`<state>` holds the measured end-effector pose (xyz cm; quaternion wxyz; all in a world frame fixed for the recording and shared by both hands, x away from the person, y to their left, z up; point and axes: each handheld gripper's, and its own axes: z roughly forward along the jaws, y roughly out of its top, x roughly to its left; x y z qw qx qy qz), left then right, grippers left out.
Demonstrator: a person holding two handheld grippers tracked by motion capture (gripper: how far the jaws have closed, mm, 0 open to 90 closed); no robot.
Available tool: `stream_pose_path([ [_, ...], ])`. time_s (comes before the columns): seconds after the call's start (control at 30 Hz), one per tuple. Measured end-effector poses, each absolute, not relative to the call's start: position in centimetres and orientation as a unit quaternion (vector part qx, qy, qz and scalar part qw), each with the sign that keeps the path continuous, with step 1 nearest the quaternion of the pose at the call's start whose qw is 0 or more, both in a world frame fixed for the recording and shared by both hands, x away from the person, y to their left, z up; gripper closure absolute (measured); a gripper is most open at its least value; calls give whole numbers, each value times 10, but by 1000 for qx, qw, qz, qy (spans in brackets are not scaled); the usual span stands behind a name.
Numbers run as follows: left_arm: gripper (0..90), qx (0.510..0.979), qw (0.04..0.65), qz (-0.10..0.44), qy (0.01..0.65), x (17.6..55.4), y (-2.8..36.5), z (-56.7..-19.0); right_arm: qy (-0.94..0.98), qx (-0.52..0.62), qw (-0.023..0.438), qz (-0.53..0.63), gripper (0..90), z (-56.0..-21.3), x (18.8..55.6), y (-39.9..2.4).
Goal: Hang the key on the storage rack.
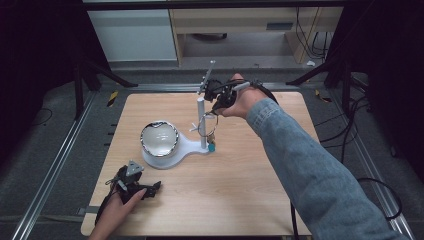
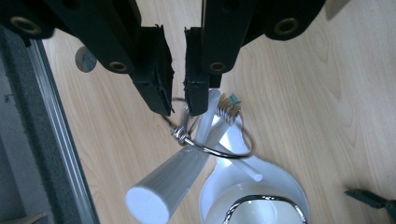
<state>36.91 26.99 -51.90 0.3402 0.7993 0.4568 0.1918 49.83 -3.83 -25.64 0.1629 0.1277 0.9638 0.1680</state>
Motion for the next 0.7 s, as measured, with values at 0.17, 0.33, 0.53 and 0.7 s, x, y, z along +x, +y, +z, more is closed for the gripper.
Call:
stream_pose_path([
  [0.17, 0, 799, 340, 192, 457, 369, 270, -519, 963, 138, 166, 163, 793, -255, 500, -45],
  [0.33, 0, 799, 340, 192, 457, 369, 270, -519, 960, 150, 170, 167, 738, -257, 501, -54],
  [0.53, 0, 800, 340, 192, 457, 369, 270, -519, 958, 165, 172, 161, 629, -262, 502, -65],
  [0.7, 0, 799, 340, 192, 457, 369, 270, -519, 955, 176, 177, 161, 465, -266, 503, -72],
])
